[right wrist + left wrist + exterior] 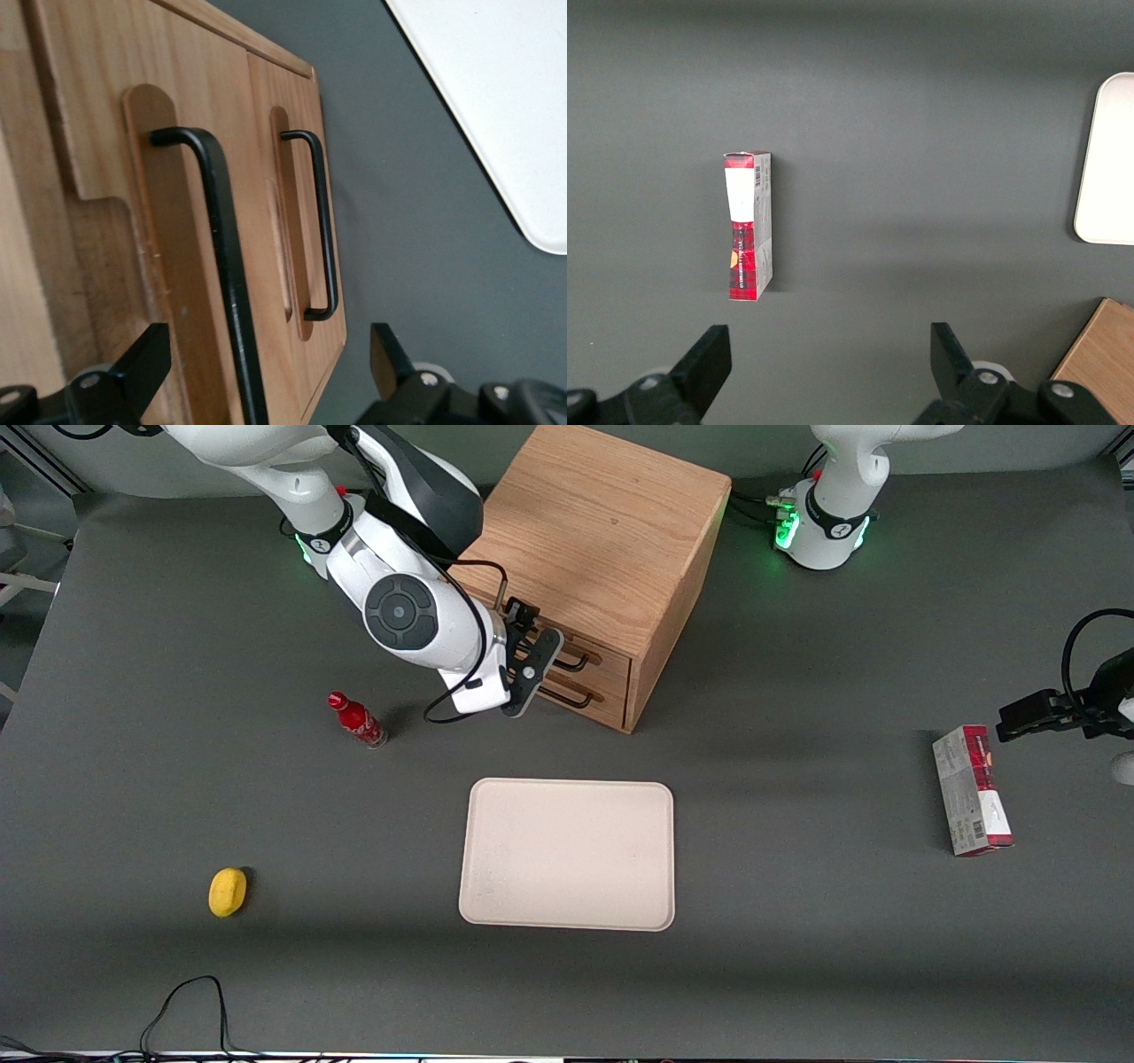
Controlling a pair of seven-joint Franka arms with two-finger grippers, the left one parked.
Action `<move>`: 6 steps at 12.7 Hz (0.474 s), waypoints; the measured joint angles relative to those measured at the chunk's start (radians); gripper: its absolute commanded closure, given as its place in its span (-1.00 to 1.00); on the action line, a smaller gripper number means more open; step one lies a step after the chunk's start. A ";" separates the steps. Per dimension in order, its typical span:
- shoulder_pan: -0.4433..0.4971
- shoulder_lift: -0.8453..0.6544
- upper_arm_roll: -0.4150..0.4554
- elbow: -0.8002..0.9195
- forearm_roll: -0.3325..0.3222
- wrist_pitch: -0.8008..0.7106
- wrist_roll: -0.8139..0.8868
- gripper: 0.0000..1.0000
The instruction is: Open upper drawer
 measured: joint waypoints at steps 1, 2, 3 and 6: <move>0.000 0.003 0.000 -0.007 -0.018 0.008 0.000 -1.00; 0.000 0.010 0.000 -0.012 -0.042 0.021 0.000 -1.00; 0.000 0.021 0.000 -0.014 -0.059 0.030 0.000 -1.00; 0.003 0.049 0.003 -0.015 -0.067 0.061 -0.003 -1.00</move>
